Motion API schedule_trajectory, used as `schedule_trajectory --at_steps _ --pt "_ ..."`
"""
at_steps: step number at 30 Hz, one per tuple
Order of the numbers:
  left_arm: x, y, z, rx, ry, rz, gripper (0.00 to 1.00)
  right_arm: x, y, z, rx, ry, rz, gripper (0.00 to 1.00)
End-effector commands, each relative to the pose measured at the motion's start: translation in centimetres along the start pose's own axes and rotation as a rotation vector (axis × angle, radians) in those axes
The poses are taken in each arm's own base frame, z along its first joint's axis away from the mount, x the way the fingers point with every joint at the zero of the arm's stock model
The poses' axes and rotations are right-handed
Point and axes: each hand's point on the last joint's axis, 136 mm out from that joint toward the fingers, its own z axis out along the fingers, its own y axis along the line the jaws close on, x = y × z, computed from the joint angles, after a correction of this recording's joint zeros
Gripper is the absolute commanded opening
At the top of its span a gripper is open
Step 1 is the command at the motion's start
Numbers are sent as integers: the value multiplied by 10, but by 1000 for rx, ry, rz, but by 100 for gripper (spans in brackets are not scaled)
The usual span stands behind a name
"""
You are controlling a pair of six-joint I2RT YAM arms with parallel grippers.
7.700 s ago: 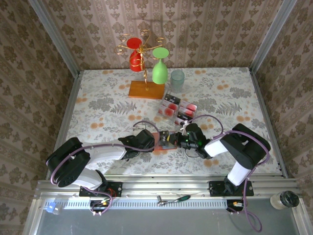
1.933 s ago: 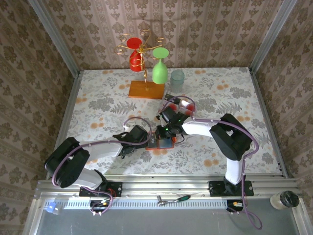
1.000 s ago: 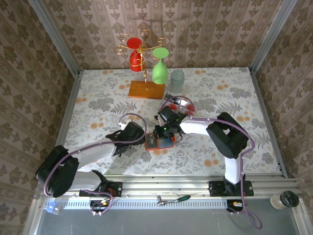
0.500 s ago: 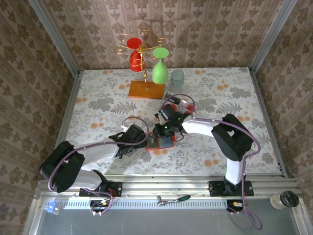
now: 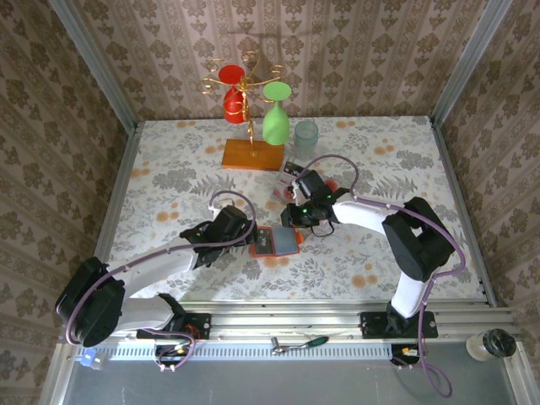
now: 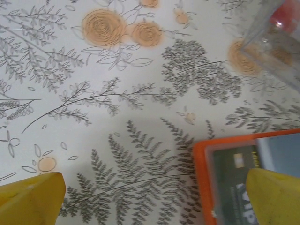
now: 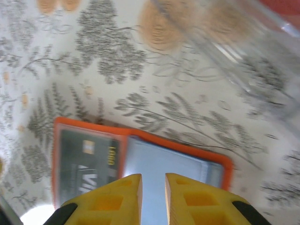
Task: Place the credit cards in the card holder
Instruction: Rotate the card holder at the center of the table, then turn over the card slot at the card holder.
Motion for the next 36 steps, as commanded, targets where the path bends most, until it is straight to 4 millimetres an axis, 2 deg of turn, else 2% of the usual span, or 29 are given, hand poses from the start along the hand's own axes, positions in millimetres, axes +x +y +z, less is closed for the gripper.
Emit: schedule_trajectory --at_steps 1,5,9,13,20,27,30,36 --pt "-7 -17 -7 31 -6 12 100 10 -11 -5 22 18 -15 21" --pt "-8 -44 -3 90 -6 -1 100 19 -22 -3 41 31 -1 20" --pt "1 -73 4 152 1 -16 100 31 -28 -5 41 31 14 20" --pt "14 -89 13 175 14 -13 100 41 -33 -10 48 28 20 20" --pt "26 -82 22 129 28 35 100 34 -23 -27 35 -8 5 20" --pt "11 -84 11 114 -2 119 100 23 2 -40 -3 -51 18 20" --pt "3 -85 7 102 -17 163 100 24 8 -35 8 -66 49 19" --pt "-4 -90 5 105 -31 229 100 29 4 -12 19 -133 187 19"
